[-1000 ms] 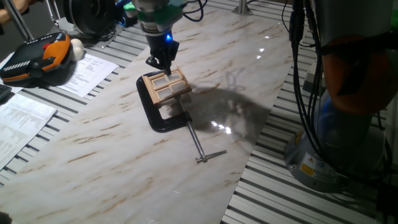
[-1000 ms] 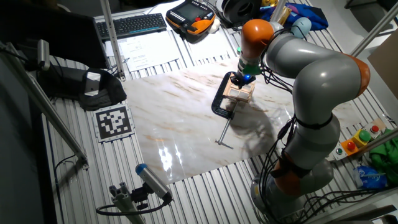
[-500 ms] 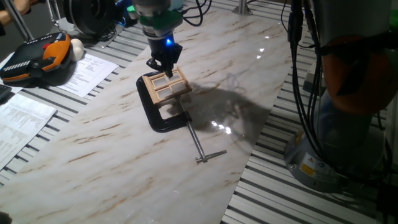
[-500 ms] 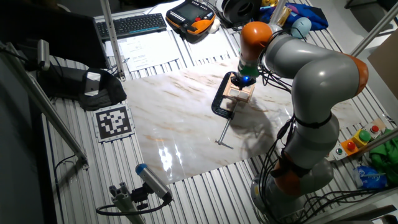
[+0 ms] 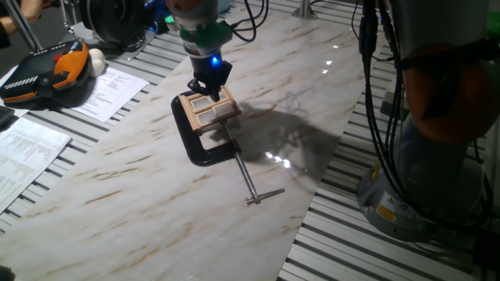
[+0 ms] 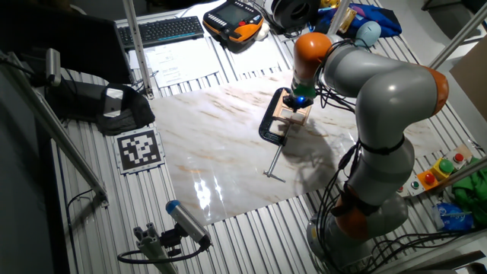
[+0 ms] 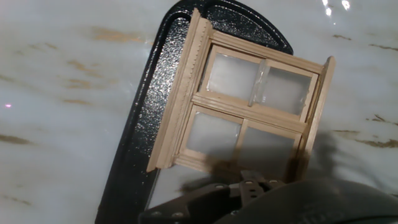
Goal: Open a sliding window
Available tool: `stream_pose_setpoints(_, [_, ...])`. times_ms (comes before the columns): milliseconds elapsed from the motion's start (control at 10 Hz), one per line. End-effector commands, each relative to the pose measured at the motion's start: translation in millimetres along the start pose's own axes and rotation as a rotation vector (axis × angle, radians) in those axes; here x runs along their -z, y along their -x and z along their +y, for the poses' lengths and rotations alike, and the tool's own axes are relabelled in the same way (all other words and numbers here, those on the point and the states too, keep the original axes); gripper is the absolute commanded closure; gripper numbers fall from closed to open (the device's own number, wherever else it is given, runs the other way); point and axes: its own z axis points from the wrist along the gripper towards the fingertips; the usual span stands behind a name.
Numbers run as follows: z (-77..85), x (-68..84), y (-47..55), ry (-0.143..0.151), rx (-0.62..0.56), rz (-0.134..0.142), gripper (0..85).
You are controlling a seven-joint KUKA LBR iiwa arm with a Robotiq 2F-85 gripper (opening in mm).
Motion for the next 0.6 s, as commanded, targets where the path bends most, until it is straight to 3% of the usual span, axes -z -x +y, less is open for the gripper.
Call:
stream_pose_setpoints(0, [-1.1, -3.4, 0.8, -0.004, 0.001, -0.002, 85.0])
stream_pose_setpoints(500, [-1.1, -16.8, 4.2, -0.029, -0.02, -0.016, 85.0])
